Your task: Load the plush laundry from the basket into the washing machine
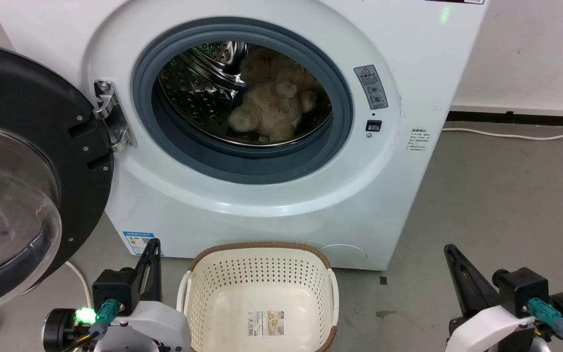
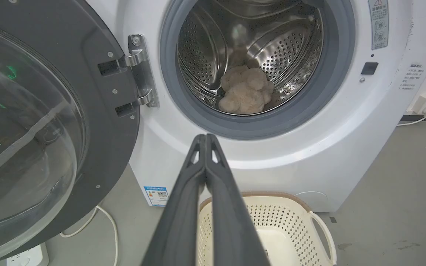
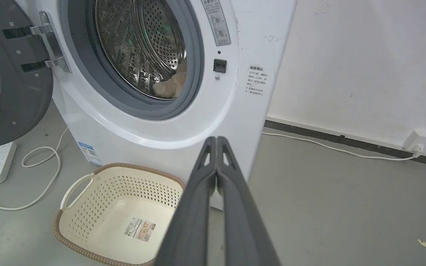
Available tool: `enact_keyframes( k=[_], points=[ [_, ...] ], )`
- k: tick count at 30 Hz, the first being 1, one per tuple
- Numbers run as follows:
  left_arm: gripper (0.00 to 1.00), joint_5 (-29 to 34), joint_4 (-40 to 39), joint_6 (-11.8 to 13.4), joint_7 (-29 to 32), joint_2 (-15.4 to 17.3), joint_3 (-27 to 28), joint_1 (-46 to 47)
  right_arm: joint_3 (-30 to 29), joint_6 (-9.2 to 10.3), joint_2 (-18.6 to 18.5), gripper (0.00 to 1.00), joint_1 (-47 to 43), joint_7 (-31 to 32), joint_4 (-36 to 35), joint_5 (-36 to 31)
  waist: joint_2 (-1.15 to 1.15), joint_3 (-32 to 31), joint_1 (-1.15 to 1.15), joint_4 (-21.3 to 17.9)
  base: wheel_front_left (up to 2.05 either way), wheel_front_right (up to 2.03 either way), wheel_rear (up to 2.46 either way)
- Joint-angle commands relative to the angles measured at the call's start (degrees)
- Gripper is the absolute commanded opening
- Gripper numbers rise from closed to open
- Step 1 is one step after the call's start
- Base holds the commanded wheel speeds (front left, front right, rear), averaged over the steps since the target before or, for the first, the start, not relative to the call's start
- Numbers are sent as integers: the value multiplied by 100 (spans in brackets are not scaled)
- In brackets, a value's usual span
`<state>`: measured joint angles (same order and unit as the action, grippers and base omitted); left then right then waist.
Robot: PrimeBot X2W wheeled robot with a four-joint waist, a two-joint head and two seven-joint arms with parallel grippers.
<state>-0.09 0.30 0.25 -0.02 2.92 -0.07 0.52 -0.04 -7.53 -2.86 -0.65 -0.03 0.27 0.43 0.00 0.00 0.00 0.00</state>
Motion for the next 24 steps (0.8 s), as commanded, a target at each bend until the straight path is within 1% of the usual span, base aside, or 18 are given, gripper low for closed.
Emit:
enact_keyframes(
  k=[1,24],
  points=[
    [0,9,-30,-25,2,-4,7,-52,4,4,-1,0,65,3,-27,-43,0,0,0,0,0,0,0],
    [0,9,-30,-25,2,-4,7,-52,4,4,-1,0,65,3,-27,-43,0,0,0,0,0,0,0]
  ],
)
